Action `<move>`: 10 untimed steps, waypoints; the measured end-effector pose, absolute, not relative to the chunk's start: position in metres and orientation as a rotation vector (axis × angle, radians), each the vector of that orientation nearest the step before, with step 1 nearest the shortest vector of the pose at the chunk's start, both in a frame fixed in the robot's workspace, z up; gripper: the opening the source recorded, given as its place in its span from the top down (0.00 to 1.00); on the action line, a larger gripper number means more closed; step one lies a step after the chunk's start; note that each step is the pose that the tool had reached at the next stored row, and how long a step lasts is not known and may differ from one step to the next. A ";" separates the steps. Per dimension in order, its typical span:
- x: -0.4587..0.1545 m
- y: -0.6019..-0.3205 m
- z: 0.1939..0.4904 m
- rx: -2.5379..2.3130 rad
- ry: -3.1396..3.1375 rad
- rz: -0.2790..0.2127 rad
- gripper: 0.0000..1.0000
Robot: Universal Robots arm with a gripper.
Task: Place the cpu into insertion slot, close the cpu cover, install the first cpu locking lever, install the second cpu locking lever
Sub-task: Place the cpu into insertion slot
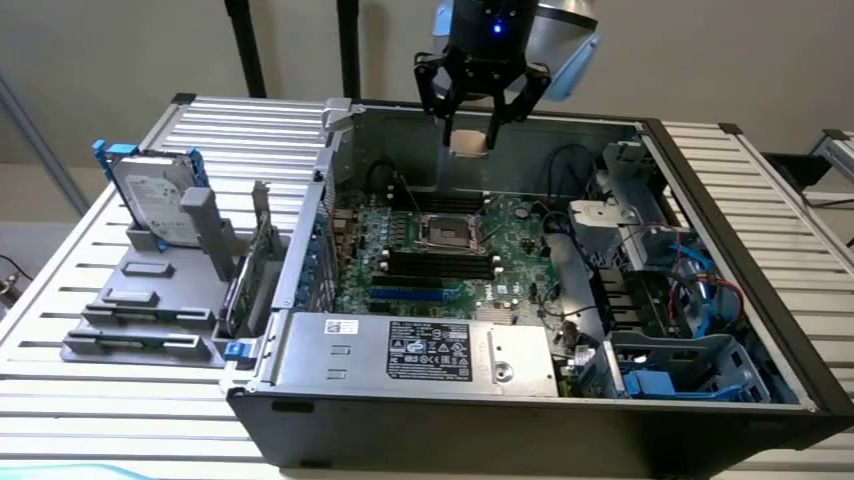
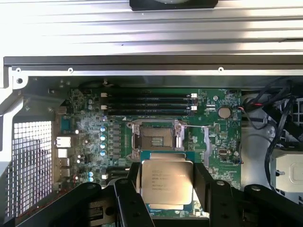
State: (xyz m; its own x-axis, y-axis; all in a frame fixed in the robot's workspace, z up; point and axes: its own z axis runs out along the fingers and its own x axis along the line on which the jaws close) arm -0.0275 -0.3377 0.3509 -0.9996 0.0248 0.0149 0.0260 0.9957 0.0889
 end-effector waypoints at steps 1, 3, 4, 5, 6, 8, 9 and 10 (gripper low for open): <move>-0.028 -0.336 0.350 -0.040 -3.125 -0.139 0.45; -0.028 -0.333 0.348 -0.040 -3.126 -0.139 0.45; -0.028 -0.332 0.347 -0.041 -3.126 -0.139 0.45; -0.028 -0.331 0.346 -0.048 -3.126 -0.139 0.45; -0.028 -0.331 0.345 -0.065 -3.126 -0.140 0.45; -0.028 -0.331 0.344 -0.113 -3.126 -0.140 0.45; -0.028 -0.331 0.344 -0.141 -3.125 -0.141 0.45; -0.028 -0.331 0.343 -0.168 -3.125 -0.141 0.45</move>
